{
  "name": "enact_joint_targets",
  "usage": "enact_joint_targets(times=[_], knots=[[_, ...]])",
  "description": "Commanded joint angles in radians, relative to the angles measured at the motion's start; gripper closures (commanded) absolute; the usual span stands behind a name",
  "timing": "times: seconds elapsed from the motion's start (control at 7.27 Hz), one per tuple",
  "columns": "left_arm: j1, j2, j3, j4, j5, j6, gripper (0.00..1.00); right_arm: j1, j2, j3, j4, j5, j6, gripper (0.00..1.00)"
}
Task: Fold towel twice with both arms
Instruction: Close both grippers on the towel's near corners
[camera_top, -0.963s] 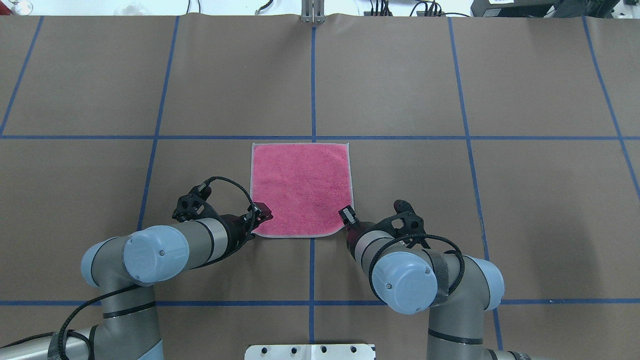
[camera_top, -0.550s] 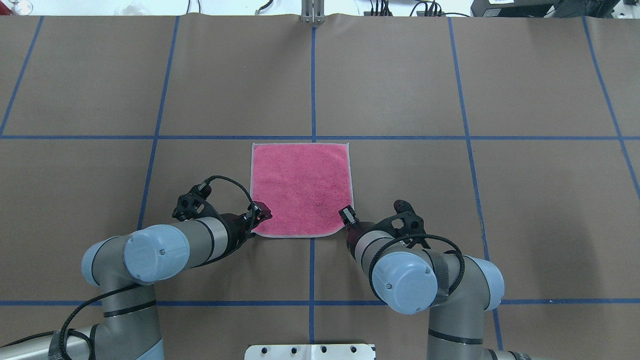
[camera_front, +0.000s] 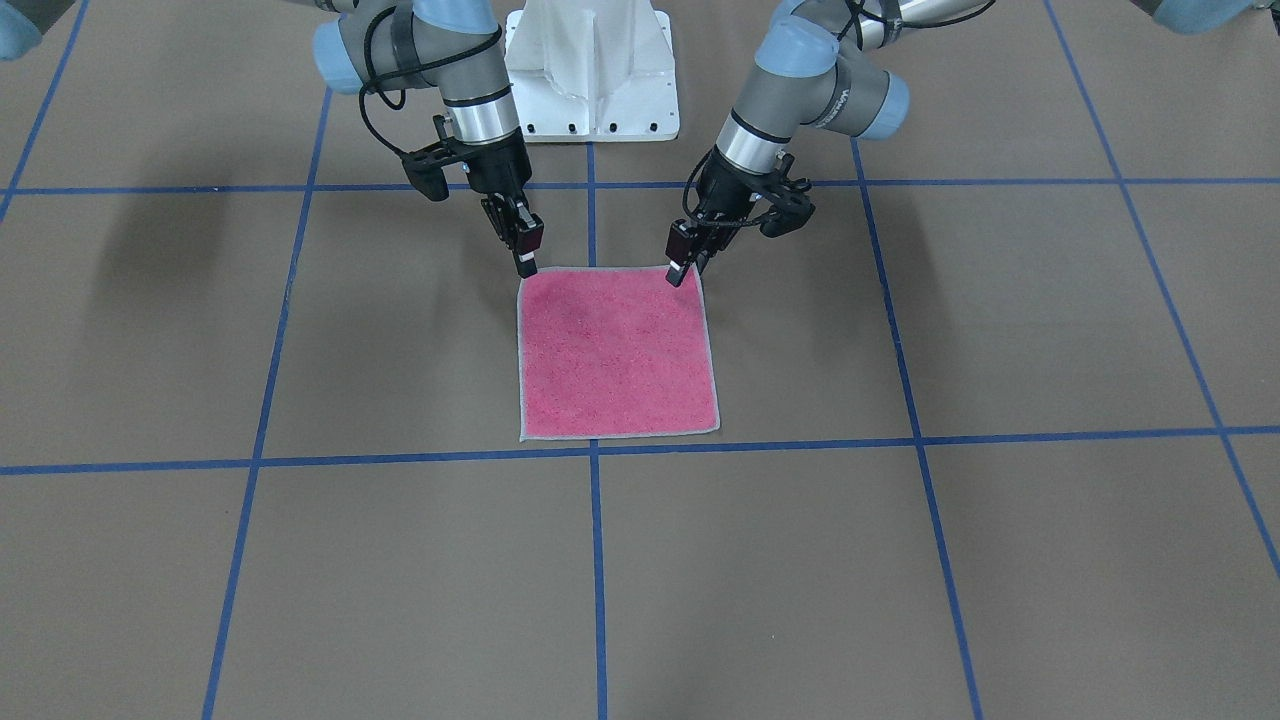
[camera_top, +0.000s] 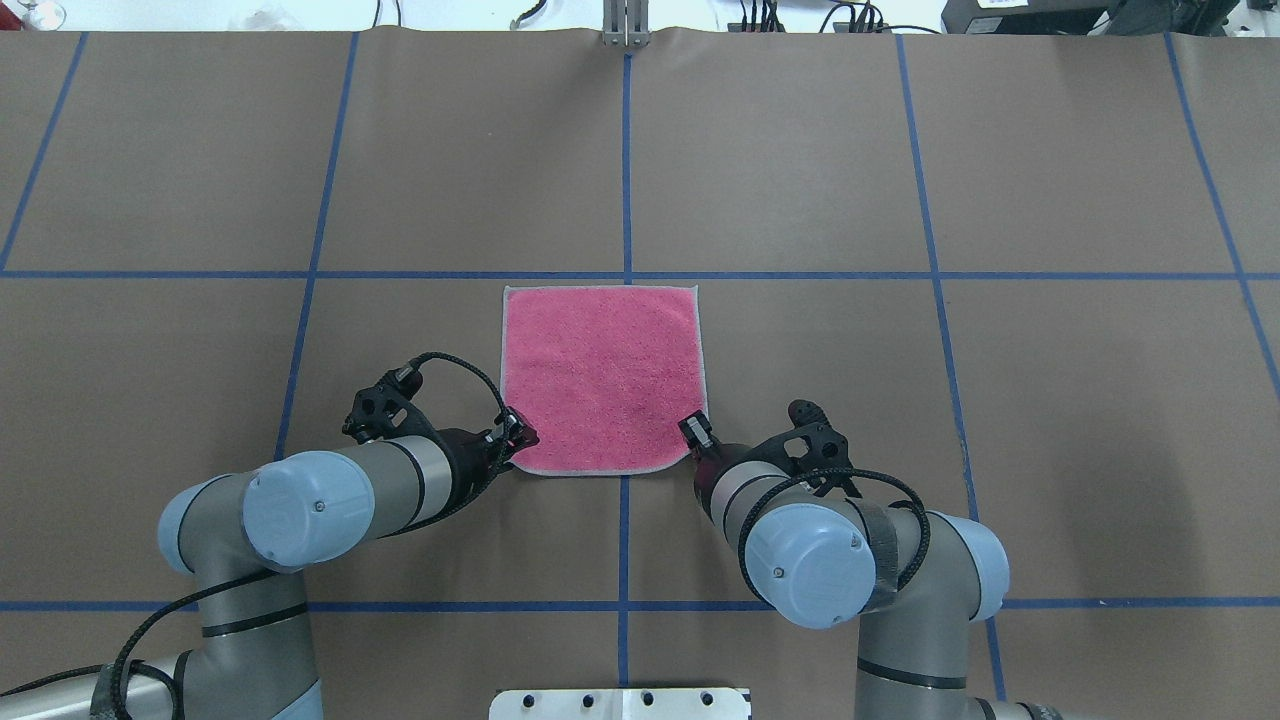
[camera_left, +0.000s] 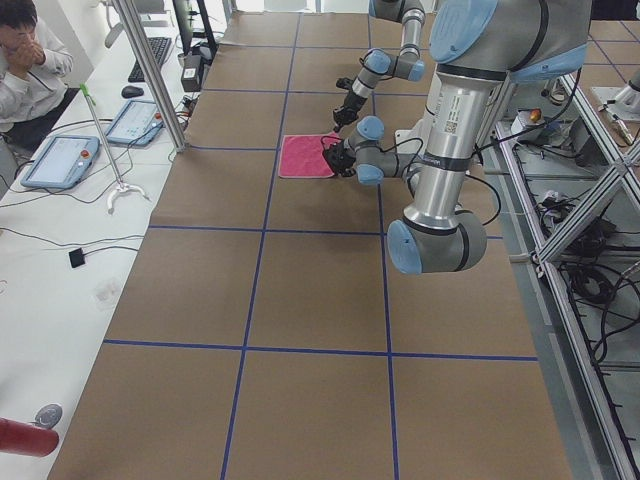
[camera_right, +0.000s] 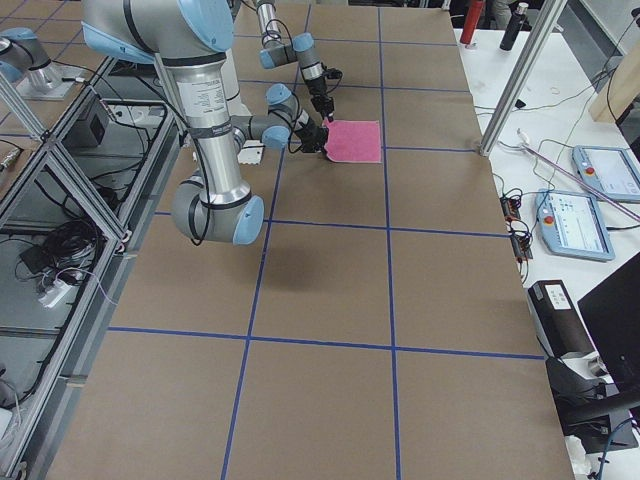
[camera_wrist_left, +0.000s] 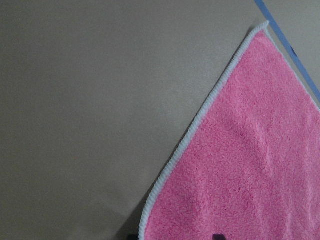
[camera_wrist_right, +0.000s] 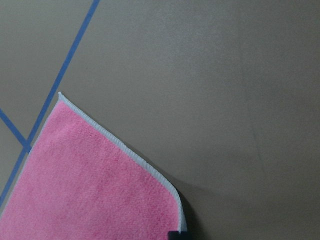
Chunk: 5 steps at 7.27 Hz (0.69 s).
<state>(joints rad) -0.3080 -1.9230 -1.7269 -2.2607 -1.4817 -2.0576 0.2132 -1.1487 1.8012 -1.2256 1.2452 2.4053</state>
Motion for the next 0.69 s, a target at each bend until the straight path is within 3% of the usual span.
enact_joint_targets(times=[0.0, 0.55], knots=[[0.003, 0.002, -0.003, 0.000, 0.000, 0.016, 0.68, 0.000, 0.000, 0.001, 0.000, -0.001, 0.000, 1.00], [0.004, 0.007, -0.016, 0.000, 0.001, 0.016, 0.70, 0.002, -0.003, 0.003, 0.000, -0.001, 0.000, 1.00]])
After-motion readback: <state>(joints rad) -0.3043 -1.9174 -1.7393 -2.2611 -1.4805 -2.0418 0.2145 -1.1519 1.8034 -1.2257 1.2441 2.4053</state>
